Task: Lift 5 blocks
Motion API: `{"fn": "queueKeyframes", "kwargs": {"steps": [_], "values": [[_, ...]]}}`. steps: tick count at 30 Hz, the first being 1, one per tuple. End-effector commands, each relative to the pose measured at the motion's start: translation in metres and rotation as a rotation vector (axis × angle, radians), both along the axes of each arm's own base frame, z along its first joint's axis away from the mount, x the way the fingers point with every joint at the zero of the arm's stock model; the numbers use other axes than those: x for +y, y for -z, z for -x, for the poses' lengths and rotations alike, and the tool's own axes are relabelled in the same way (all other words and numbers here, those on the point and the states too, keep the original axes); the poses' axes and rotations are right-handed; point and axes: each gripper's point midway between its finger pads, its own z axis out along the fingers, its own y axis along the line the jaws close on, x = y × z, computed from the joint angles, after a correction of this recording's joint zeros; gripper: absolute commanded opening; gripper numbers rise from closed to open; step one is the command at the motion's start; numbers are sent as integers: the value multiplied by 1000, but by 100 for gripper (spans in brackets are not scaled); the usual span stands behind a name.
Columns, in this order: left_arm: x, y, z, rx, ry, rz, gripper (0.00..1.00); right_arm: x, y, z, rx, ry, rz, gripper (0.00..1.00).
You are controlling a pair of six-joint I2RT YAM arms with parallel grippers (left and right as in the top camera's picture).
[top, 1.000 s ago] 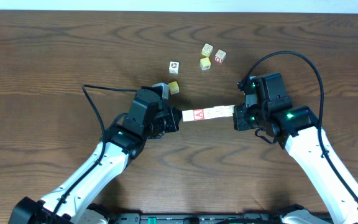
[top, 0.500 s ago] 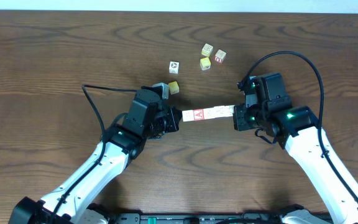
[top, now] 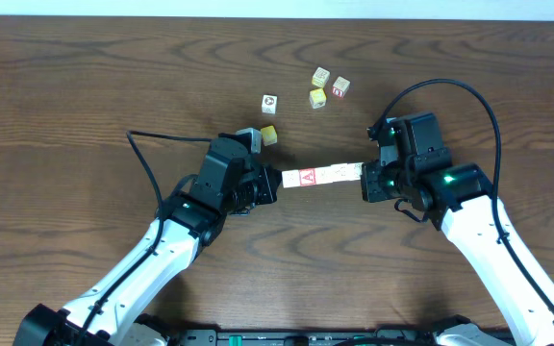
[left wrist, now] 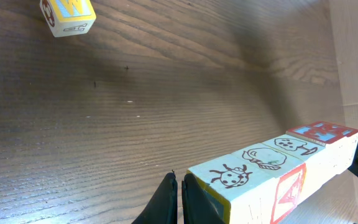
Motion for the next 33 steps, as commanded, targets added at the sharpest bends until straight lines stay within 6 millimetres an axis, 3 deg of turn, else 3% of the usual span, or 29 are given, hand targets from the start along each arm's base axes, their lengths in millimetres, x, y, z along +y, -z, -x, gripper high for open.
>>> {"fn": "queueKeyframes", "kwargs": {"steps": [1,33], "values": [[-33,-40,10,-54,148,113,7,38,-20,13,7,-134,-145,1],[-29,-24,13,1,138,79,7,39,-2,12,63,-129,-126,1]]}}
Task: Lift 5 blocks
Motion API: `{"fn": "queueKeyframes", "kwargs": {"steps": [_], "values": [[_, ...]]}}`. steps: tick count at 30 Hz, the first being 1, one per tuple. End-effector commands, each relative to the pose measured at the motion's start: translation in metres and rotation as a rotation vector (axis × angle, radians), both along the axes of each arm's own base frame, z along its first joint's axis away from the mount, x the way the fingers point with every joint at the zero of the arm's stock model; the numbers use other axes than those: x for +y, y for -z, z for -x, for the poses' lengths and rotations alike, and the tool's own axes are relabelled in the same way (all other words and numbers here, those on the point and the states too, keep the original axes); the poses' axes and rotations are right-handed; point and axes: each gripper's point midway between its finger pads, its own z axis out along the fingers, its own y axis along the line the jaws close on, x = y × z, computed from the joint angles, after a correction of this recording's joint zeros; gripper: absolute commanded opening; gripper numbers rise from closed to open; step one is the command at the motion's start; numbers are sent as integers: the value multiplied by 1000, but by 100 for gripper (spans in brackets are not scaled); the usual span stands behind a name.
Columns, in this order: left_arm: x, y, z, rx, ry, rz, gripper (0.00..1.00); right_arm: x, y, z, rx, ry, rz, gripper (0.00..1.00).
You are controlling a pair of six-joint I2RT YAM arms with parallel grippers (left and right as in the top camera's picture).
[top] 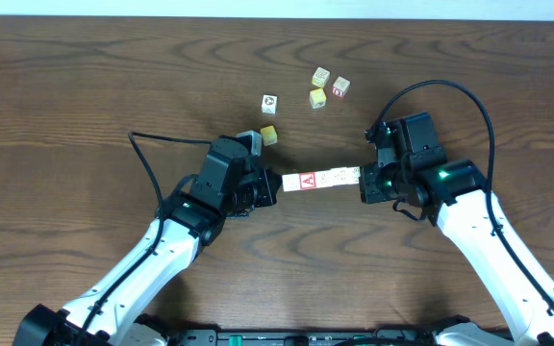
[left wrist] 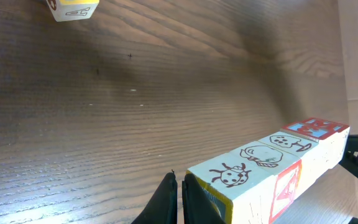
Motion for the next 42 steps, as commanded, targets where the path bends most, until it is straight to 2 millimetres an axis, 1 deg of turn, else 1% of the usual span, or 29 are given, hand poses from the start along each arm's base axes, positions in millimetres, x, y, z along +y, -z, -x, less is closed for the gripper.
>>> {"fn": "queueKeyframes", "kwargs": {"steps": [1,10,19,28,39,42], "values": [[-30,-27,7,-30,128,90,7,39,-14,9,17,-124,-143,1],[-30,-23,7,-18,128,84,7,39,-14,9,17,-124,-143,1],[-30,-14,7,5,127,73,7,39,-13,9,18,-123,-142,1],[-31,-8,6,19,127,66,7,35,-12,7,11,-112,-120,1],[-31,-8,6,16,130,62,7,36,13,7,83,-108,-97,1],[-30,-7,6,16,130,61,7,36,17,5,91,-107,-94,1]]}}
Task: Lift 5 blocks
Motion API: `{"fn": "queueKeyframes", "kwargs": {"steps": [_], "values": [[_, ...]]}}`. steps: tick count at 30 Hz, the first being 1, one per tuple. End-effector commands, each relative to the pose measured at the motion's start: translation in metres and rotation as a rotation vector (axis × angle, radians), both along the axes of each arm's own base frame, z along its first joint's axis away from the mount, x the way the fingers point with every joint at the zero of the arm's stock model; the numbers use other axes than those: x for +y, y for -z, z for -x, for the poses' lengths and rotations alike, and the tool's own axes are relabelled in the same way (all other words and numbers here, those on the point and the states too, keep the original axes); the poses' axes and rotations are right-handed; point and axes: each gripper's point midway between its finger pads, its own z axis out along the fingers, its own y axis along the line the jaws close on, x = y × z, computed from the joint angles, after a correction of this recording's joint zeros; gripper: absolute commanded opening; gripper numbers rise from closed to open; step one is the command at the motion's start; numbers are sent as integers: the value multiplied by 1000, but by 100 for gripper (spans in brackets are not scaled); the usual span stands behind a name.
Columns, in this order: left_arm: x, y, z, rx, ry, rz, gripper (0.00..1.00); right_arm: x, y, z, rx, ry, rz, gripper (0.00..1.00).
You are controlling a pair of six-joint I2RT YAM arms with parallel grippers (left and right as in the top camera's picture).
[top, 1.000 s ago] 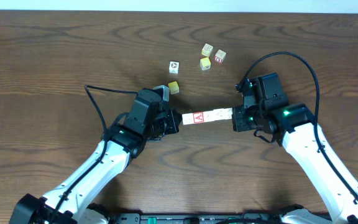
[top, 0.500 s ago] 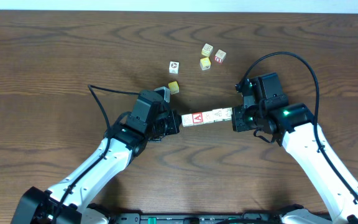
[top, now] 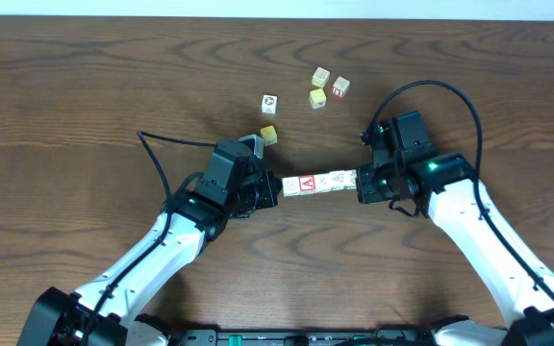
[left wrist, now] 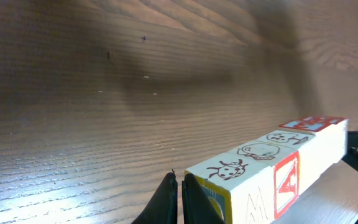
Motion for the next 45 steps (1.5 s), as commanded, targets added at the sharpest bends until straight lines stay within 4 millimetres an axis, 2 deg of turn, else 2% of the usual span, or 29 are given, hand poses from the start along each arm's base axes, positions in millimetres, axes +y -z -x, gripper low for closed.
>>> {"fn": "queueKeyframes", "kwargs": {"steps": [1,30,40,45], "values": [[-30,-28,4,-38,119,90,7,37,-7,7,25,-104,-128,1],[-30,-6,4,5,112,49,7,38,-7,4,16,-105,-132,1],[-30,-6,4,5,112,48,7,39,10,3,64,-103,-120,1],[-30,-1,5,18,112,42,7,41,10,2,61,-106,-128,1]]}}
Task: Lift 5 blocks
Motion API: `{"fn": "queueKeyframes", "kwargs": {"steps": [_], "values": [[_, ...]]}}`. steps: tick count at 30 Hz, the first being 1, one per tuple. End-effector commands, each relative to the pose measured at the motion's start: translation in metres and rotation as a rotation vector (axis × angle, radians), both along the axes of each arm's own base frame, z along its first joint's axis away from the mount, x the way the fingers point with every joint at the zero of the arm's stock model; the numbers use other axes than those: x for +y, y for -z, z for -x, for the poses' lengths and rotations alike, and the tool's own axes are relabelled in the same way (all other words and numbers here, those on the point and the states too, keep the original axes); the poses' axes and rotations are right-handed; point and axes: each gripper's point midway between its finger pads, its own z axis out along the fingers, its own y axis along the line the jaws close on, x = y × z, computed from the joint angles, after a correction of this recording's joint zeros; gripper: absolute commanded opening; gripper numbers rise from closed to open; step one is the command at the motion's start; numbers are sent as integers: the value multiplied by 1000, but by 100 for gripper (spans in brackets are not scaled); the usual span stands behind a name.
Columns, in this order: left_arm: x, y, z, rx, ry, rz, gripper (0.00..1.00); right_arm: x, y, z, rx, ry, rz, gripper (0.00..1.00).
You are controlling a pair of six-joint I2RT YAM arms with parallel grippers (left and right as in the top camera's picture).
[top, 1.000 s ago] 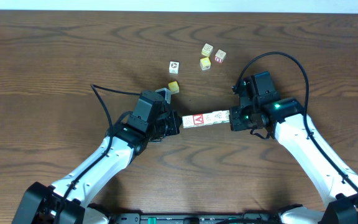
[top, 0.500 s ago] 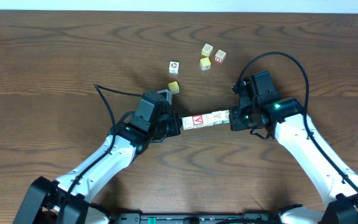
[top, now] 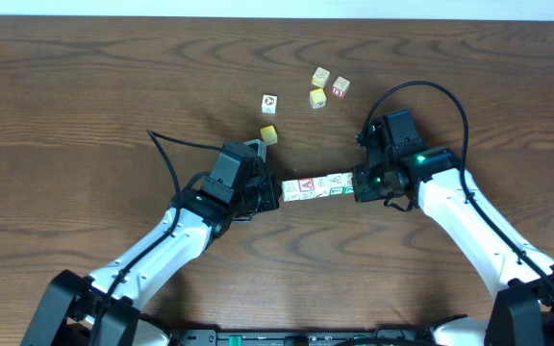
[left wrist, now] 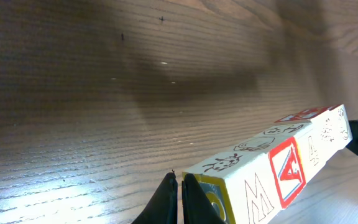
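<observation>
A row of several white picture-and-letter blocks (top: 317,185) hangs above the table, pinched end to end between my two grippers. My left gripper (top: 276,192) is shut, fingers together, and presses its side against the row's left end. In the left wrist view its tips (left wrist: 181,180) sit beside the yellow-rimmed end block, and the row (left wrist: 272,168) shows an M and a red A on its side. My right gripper (top: 357,185) bears on the far end. Only a black edge of it shows, so its jaws are unclear.
Loose blocks lie behind the row: a small yellow one (top: 268,134) just behind my left gripper, a white one (top: 270,102), and three more (top: 321,87) clustered further right. The row's shadow (left wrist: 197,78) falls on the brown wooden table (top: 85,86).
The row has rolled about its length: the drawn faces turned upward and away, the M and red A faces came round. Both grippers shifted slightly toward the front edge, still pressing the row.
At the oldest moment both grippers held the row between them above the table, a yellow block showing at the top of the left wrist view. That block then slid out of view. The row stayed clamped, drifted a little toward the front, and has now rolled.
</observation>
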Motion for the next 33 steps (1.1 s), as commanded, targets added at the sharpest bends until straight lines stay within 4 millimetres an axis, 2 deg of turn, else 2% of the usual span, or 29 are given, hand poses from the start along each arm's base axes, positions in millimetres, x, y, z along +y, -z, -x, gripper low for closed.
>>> {"fn": "queueKeyframes", "kwargs": {"steps": [1,7,18,33], "values": [[-30,-21,2,-18,100,86,7,40,-12,7,16,-102,-150,1],[-37,-14,3,-13,116,84,7,40,-12,7,16,-102,-150,1],[-36,-13,3,-16,110,74,7,40,-12,7,14,-102,-151,1],[-41,-13,8,-17,128,70,7,55,-13,14,14,-132,-151,1]]}}
